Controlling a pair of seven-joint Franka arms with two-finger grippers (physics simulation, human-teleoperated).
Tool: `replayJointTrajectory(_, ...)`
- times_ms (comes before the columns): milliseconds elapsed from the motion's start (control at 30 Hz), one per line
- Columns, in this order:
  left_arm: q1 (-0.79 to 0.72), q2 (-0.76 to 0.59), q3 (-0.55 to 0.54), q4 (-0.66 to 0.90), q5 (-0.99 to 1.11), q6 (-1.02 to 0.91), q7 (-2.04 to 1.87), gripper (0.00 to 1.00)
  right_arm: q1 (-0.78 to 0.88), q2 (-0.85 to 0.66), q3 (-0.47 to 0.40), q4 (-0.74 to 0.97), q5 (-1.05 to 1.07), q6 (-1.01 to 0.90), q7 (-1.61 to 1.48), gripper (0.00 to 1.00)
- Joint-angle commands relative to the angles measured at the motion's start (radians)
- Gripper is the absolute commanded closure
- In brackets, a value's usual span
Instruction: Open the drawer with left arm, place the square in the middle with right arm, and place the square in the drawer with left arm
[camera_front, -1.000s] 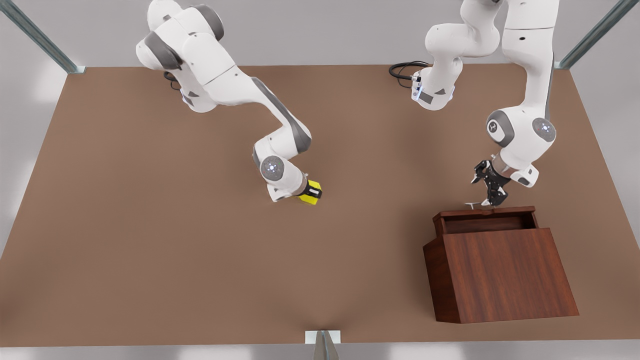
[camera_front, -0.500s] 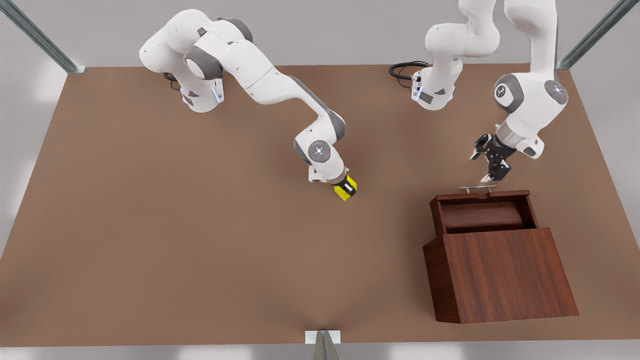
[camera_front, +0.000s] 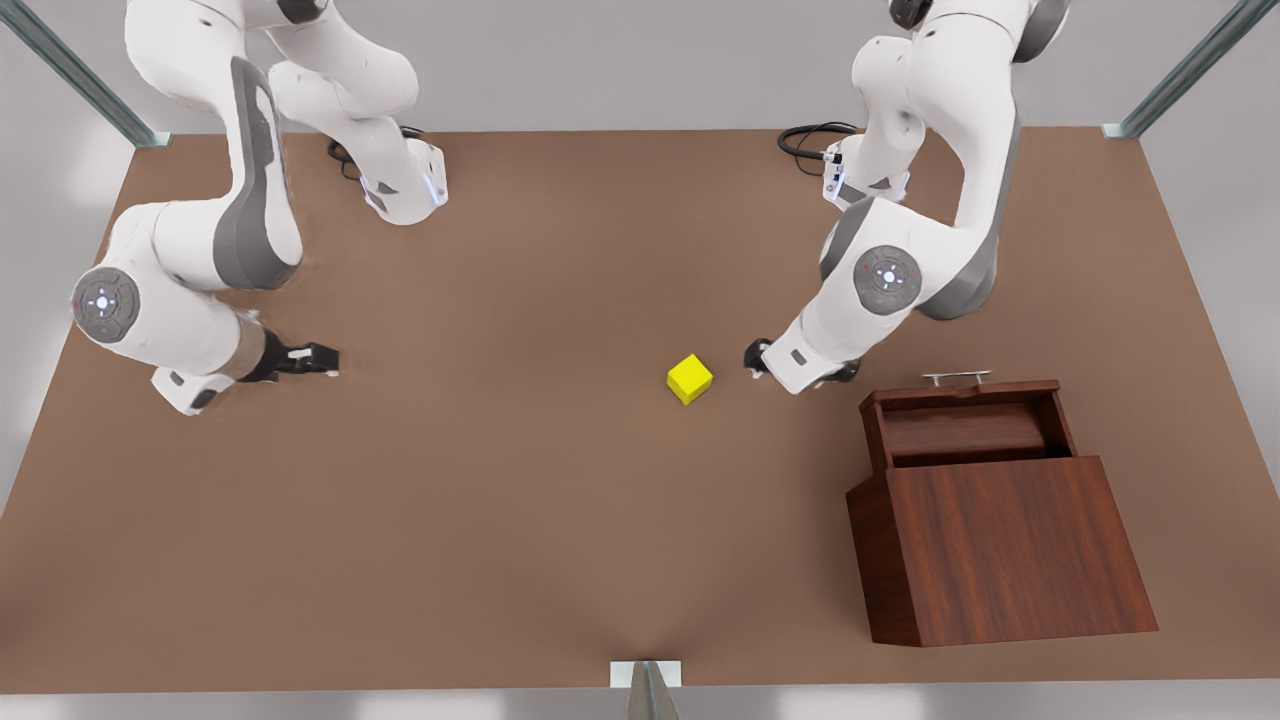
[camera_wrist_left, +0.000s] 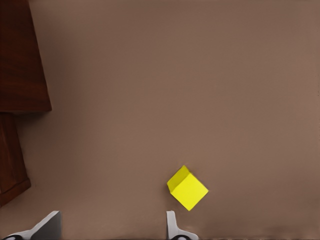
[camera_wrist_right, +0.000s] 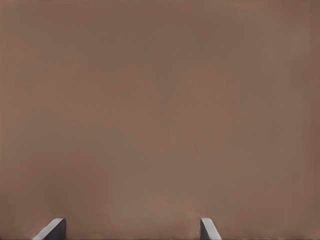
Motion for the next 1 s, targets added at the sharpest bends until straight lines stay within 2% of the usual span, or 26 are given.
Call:
replayJointTrajectory(0, 0.002, 0.018, -0.020, 0.012, 0.006, 0.000, 0.042, 0.00, 0.041, 0.007, -0.001, 0.043, -0.003, -0.032, 0.001, 0.00)
replayJointTrajectory(33, -0.004, 0.052, -0.043, 0.029, 0.006, 0.002, 0.107, 0.00, 0.043, 0.019, 0.002, 0.094, -0.008, -0.066, 0.005, 0.00)
replayJointTrajectory(133, -0.092, 0.111, -0.045, 0.017, 0.086, 0.084, 0.184, 0.00, 0.037, 0.039, 0.001, 0.094, -0.009, -0.065, 0.017, 0.00)
replayJointTrajectory(333, -0.169, 0.162, -0.043, -0.066, 0.095, 0.259, 0.202, 0.00, 0.030, 0.066, -0.013, 0.120, -0.015, -0.031, 0.015, 0.00)
replayJointTrajectory(467, -0.212, 0.151, -0.043, -0.212, 0.173, 0.396, 0.195, 0.00, 0.007, 0.076, -0.016, 0.147, -0.012, -0.054, 0.008, 0.00)
replayJointTrajectory(633, -0.219, 0.164, -0.043, -0.302, 0.348, 0.497, 0.208, 0.00, -0.042, 0.074, -0.015, 0.199, -0.001, -0.101, 0.005, 0.00)
replayJointTrajectory(967, -0.238, 0.231, -0.043, -0.331, 0.368, 0.558, 0.205, 0.00, -0.042, 0.086, -0.012, 0.222, -0.012, -0.101, 0.012, 0.00)
